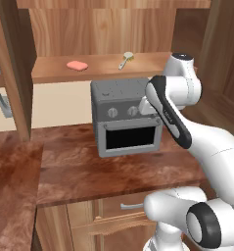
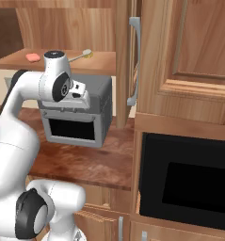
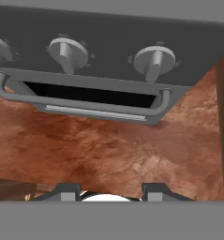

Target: Locate and retrieve the bar soap and dish brush from the cabinet. Place them next to the sink.

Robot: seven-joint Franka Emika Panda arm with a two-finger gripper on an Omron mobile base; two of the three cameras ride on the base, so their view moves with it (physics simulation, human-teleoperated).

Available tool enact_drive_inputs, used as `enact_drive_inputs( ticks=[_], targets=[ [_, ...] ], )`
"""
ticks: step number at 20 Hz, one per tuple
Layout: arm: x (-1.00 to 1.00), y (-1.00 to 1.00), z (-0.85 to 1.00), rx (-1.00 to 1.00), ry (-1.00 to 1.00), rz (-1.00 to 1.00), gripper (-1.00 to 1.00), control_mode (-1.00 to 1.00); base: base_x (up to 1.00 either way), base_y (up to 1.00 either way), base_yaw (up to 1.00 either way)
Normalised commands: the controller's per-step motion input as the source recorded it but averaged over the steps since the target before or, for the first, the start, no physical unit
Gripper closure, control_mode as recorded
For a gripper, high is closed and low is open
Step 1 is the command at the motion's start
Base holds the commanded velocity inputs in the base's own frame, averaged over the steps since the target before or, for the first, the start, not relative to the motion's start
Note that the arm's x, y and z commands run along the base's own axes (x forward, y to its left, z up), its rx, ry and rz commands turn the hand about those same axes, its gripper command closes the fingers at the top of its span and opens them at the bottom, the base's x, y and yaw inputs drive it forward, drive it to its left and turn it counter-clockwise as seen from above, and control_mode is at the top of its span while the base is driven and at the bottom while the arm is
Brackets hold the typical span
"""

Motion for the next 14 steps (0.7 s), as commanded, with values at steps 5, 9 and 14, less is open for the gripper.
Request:
enact_drive_inputs(
  ticks=[5, 9, 14],
  targets=[
    [-0.14, 0.28, 0.04, 0.0, -0.03, -0.01, -1.0, -1.0, 0.0, 0.0, 0.0],
    [-0.28, 0.43, 0.17, -0.07, -0.09, -0.06, -1.0, -1.0, 0.0, 0.0, 0.0],
    [-0.1, 0.16, 0.28, -0.05, -0.14, -0.11, -1.0, -1.0, 0.0, 0.0, 0.0]
  ],
)
